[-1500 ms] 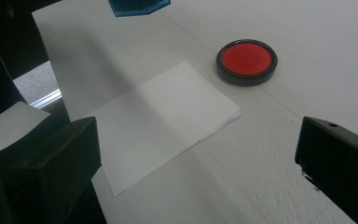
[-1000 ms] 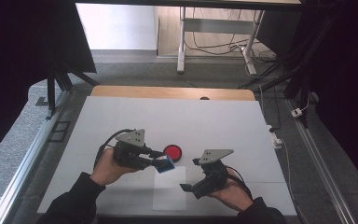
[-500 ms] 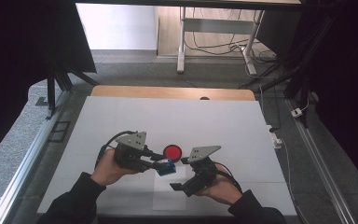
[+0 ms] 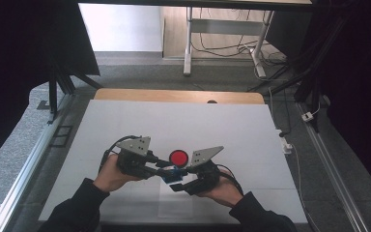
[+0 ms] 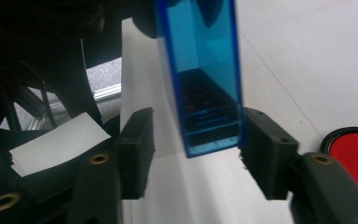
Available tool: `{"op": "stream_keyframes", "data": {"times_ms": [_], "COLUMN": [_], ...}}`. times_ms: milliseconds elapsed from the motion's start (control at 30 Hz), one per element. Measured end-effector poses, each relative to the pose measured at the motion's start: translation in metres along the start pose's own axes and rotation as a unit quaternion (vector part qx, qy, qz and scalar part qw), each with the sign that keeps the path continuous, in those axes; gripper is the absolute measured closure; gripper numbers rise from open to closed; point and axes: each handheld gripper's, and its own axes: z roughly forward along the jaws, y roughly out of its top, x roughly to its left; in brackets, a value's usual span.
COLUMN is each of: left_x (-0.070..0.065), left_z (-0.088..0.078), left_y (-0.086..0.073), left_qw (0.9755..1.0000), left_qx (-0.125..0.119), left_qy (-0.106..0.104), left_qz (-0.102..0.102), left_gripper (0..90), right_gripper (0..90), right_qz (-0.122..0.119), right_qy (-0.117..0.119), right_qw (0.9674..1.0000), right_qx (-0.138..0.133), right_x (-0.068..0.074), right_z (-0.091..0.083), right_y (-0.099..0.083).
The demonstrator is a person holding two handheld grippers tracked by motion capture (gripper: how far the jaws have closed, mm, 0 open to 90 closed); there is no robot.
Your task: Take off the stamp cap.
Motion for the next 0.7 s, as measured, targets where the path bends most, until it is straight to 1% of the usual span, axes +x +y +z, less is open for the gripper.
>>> {"op": "stream_keyframes", "data": {"times_ms": [133, 167, 233, 300, 533, 700], "left_x": [0.0006, 0.0007, 0.0008, 0.0009, 0.0011, 0.001], "left_z": [0.0004, 0.0005, 0.0004, -0.0001, -0.0011, -0.002], "left_y": [-0.0005, -0.0006, -0.0009, -0.001, -0.0018, -0.0026], "left_qw": [1.0, 1.0, 1.0, 0.9999, 0.9998, 0.9995], "left_qx": [-0.002, -0.003, -0.004, -0.008, -0.014, -0.021], "left_qy": [-0.004, -0.005, -0.006, -0.008, -0.012, -0.017], "left_qz": [-0.001, -0.001, 0.0, 0.002, 0.007, 0.016], "left_gripper": [70.7, 70.7, 70.6, 70.7, 70.7, 70.6], "right_gripper": [53.4, 56.9, 57.3, 60.3, 65.4, 67.7], "right_qz": [0.003, 0.0, -0.001, -0.005, -0.013, -0.015], "right_qy": [0.007, 0.01, 0.011, 0.013, 0.022, 0.032], "right_qw": [0.9999, 0.9999, 0.9999, 0.9998, 0.9995, 0.9991], "right_qx": [-0.008, -0.012, -0.012, -0.014, -0.019, -0.021], "right_x": [-0.0022, -0.0026, -0.0027, -0.0026, -0.0018, -0.0024], "right_z": [-0.001, -0.002, -0.0022, -0.0024, -0.0029, -0.0034], "right_y": [0.0002, 0.0006, 0.0008, 0.0007, 0.0015, 0.0016]}}
